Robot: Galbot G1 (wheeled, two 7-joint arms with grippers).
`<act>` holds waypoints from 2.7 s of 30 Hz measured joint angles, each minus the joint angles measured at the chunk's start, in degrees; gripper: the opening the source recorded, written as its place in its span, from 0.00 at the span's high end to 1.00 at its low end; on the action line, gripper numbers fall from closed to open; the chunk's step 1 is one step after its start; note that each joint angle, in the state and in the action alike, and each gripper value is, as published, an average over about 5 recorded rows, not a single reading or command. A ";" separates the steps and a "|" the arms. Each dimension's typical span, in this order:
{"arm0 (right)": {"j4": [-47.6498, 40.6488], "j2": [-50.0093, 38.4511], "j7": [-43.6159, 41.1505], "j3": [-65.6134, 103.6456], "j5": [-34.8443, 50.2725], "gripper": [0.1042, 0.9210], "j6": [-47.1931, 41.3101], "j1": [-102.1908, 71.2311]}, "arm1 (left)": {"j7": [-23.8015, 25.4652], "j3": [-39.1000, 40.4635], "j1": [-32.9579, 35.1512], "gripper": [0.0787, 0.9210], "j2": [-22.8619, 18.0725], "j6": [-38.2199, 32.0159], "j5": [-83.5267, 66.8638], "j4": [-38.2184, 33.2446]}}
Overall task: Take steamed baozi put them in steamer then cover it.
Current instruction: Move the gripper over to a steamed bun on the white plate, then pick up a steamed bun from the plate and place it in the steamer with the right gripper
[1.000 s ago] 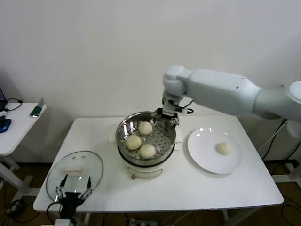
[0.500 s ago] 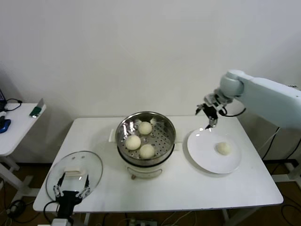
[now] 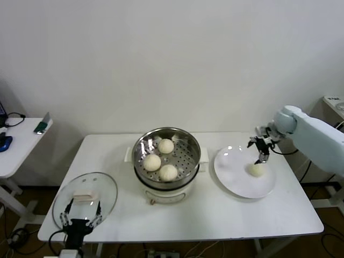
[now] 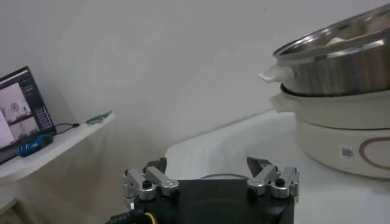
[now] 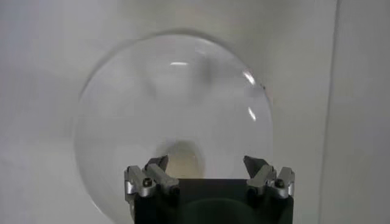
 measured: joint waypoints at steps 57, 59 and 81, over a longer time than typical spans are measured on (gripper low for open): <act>-22.31 12.24 -2.05 6.51 -9.63 0.28 4.07 -4.08 | -0.17 -0.60 -0.84 0.12 -0.14 -0.45 0.35 2.63; -21.58 11.90 -2.11 5.30 -8.23 0.28 3.60 -3.01 | -0.15 -0.45 -0.76 0.12 -0.28 -0.44 0.35 2.45; -3.04 15.81 0.54 -27.79 31.82 0.27 -9.30 27.22 | 2.52 2.36 1.12 0.12 -0.30 -2.33 -0.03 -0.58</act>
